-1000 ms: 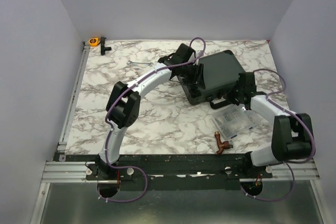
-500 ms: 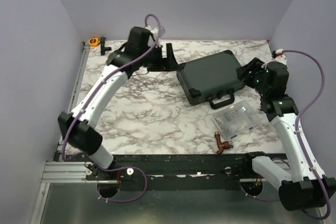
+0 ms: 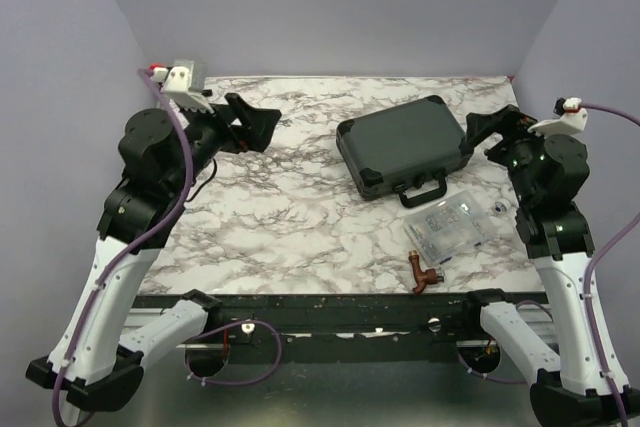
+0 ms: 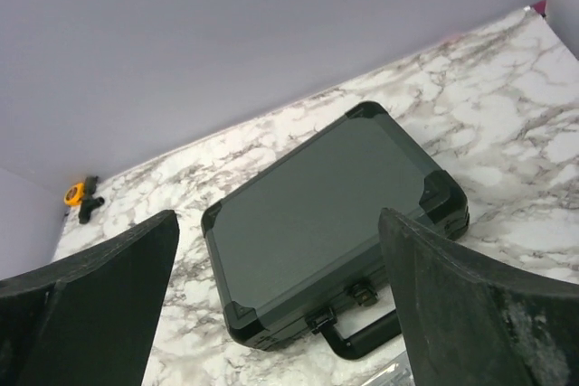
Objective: Pack up texas hold em set
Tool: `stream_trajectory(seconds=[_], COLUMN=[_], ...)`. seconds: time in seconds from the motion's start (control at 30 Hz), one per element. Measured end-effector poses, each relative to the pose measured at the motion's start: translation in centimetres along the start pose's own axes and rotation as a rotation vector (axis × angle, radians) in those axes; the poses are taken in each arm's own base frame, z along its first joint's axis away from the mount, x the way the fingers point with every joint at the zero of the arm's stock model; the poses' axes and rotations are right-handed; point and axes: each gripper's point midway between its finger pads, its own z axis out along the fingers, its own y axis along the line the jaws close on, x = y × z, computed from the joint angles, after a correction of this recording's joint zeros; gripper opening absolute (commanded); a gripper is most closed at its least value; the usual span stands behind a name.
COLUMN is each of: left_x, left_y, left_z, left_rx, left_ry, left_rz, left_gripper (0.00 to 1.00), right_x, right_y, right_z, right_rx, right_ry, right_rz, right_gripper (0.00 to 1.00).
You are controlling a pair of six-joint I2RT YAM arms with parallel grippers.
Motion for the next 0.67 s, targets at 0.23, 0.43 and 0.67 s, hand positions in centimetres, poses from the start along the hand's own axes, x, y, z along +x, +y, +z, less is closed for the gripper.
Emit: stream_trajectory(seconds=[0.23, 0.43, 0.67], left_x=[-3.5, -4.4, -4.7], left_y=[1.0, 1.9, 2.4], left_z=[-3.7, -4.1, -3.8], left_rx=[-0.065, -0.108, -0.132], left_ry=[-0.242, -0.317, -0.334], left_rz=[0.039, 0.045, 0.046], left_gripper=[0.98, 0.99, 0.98], right_x=[-3.3, -4.8, -4.2], right_y=[0.8, 0.2, -0.3], right_z=[-2.6, -3.0, -2.0], right_rx=[-0.052, -0.013, 0.016], right_ry=[-0.153, -0.222, -0.206], right_rz=[-0.004, 0.011, 0.016], right_gripper=[1.0, 1.0, 1.0])
